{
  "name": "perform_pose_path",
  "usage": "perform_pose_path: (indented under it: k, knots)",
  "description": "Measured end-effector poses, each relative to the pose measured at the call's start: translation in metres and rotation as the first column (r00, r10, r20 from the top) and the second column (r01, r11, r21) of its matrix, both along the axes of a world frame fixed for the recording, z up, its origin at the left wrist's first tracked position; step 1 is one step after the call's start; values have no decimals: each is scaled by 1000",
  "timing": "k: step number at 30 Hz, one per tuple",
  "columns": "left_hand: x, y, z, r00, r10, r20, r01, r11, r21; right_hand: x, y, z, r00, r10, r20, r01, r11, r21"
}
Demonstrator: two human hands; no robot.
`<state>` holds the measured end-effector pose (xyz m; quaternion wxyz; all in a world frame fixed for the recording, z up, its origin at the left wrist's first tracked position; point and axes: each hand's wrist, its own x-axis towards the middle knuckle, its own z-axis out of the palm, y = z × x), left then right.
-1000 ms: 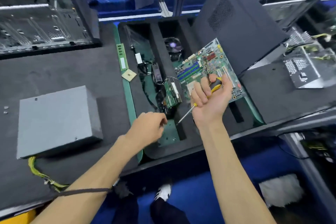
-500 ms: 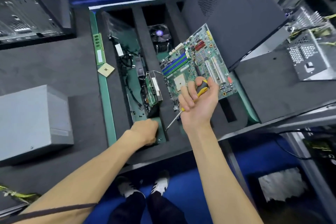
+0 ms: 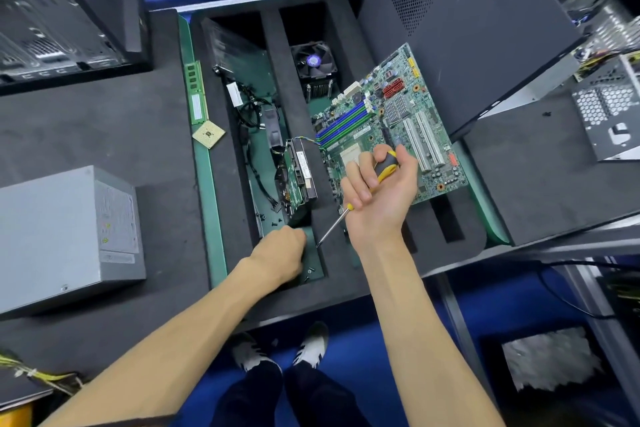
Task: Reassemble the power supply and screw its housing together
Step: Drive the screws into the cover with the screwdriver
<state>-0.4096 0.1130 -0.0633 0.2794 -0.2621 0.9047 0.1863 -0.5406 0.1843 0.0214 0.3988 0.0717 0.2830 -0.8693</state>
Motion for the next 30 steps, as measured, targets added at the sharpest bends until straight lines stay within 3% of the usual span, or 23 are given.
perform_pose_path:
  k: [7,14,19,23,30]
  knots:
    - [17,1,12,987,-51,-154,40,997,-72,1,-7,1,999,-33,20,33,999,2]
    - [26,6,18,980,-13,-199,-12,992,-122,11,-15,0,998,-22,53,22,1000,3]
    - [18,2,22,993,-91,-79,67,960,-272,12,-16,1,999,-11,47,10,1000,8]
    - [3,-16,25,991,50,-123,-94,919,-382,12,-14,1,999,-8,46,8,1000,13]
    - [-25,-34,14,992,121,-26,-121,904,-409,9,-20,-1,999,7,42,-6,1000,-14]
